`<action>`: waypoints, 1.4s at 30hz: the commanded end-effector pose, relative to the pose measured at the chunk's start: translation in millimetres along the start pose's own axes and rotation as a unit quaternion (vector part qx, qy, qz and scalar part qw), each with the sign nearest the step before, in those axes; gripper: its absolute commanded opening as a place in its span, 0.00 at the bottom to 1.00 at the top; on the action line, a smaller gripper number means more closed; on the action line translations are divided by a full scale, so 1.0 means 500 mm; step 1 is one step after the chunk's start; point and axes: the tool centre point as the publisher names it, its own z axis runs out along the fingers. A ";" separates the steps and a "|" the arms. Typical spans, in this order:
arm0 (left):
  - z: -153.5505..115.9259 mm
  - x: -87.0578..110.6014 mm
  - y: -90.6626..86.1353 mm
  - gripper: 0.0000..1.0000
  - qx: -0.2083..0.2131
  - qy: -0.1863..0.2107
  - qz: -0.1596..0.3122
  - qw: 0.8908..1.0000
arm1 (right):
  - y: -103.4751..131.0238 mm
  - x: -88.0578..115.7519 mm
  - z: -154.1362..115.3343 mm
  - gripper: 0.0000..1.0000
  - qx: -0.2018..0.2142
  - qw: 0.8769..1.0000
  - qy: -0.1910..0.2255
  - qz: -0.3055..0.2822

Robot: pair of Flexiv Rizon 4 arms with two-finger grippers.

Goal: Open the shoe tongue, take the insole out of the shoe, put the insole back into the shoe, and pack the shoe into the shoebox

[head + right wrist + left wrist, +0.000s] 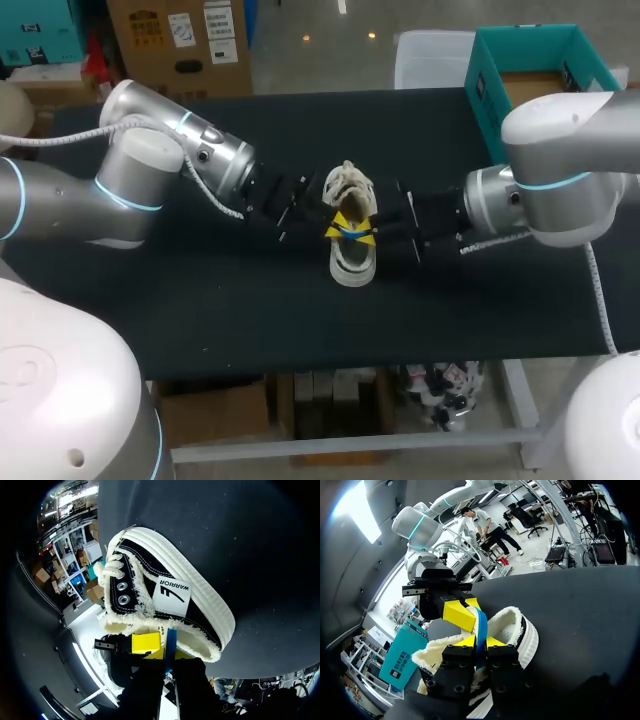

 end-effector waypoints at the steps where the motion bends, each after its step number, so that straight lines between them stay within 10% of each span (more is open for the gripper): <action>1: -0.013 -0.006 -0.022 0.82 0.002 0.009 0.006 1.000 | -0.004 -0.004 0.001 0.00 -0.009 1.000 0.000 -0.010; 2: -0.017 -0.006 -0.028 1.00 0.002 0.010 0.008 1.000 | -0.005 -0.006 0.001 0.00 -0.013 1.000 0.000 -0.015; 21: -0.103 0.002 -0.102 1.00 -0.025 0.082 0.033 0.996 | -0.001 -0.036 0.034 0.00 -0.104 0.989 -0.061 -0.086; 33: -0.263 0.003 -0.108 1.00 -0.137 0.095 -0.146 0.975 | 0.001 -0.058 0.060 0.00 -0.158 0.970 -0.110 -0.149; 42: -0.383 0.028 -0.142 1.00 -0.222 0.069 -0.192 0.954 | 0.010 -0.071 0.045 0.00 -0.222 0.953 -0.125 -0.162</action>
